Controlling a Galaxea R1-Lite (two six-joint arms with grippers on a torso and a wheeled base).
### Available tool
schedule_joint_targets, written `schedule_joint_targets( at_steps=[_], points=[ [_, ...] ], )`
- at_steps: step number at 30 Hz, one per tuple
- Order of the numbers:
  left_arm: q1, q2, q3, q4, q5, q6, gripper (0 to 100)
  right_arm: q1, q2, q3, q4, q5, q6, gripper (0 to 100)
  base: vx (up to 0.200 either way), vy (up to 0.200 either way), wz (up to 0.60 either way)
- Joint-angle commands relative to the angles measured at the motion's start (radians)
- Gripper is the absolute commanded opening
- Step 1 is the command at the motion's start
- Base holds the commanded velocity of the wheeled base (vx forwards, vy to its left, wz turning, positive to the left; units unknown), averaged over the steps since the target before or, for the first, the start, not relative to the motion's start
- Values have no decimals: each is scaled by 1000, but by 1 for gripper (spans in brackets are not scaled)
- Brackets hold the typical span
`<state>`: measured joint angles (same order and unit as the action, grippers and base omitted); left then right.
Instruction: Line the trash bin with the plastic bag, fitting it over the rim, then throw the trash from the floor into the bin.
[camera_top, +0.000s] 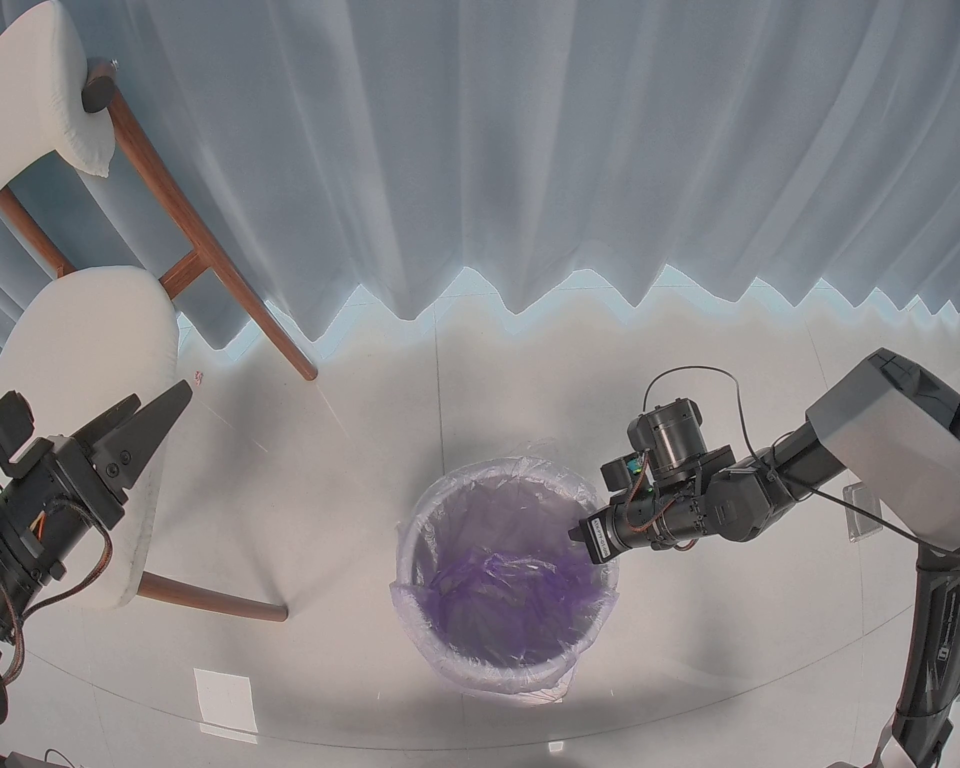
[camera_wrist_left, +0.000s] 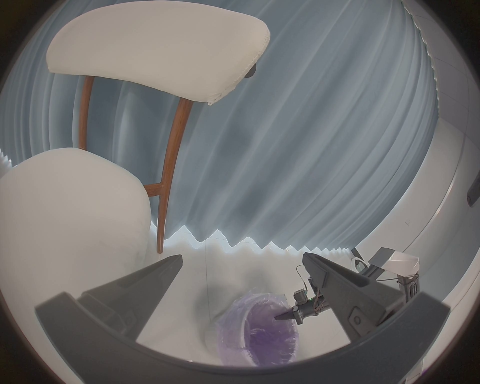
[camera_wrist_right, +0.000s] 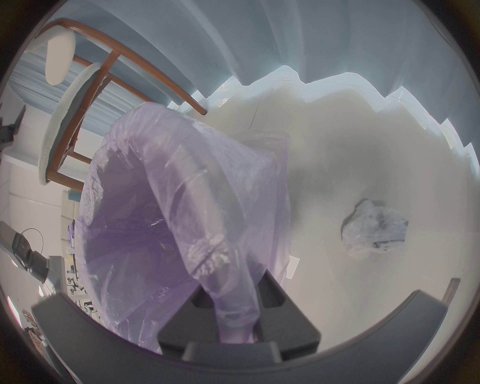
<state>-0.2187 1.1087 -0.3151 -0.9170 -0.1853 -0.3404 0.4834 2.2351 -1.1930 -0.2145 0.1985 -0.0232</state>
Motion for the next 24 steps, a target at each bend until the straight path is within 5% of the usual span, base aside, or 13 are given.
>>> schedule_joint_targets(
  at_steps=[1, 4, 5, 19, 24],
  points=[
    [1, 3, 2, 1, 0, 0, 100, -3, 47, -30, 1, 2, -26, 0, 0, 0, 0],
    [1, 3, 10, 0, 0, 1, 100, -11, 61, -36, 1, 1, -54, 0, 0, 0, 0],
    [1, 3, 13, 0, -2, 1, 100, -12, 63, -34, 1, 1, -66, 100, 0, 0, 0],
    [-22, 56, 25, 14, -57, 0, 100, -11, -91, 10, -20, 6, -63, 100, 0, 0, 0],
    [-102, 148, 27, 17, -45, -29, 100, -26, -209, 76, -29, 13, -21, 100, 0, 0, 0]
  ],
)
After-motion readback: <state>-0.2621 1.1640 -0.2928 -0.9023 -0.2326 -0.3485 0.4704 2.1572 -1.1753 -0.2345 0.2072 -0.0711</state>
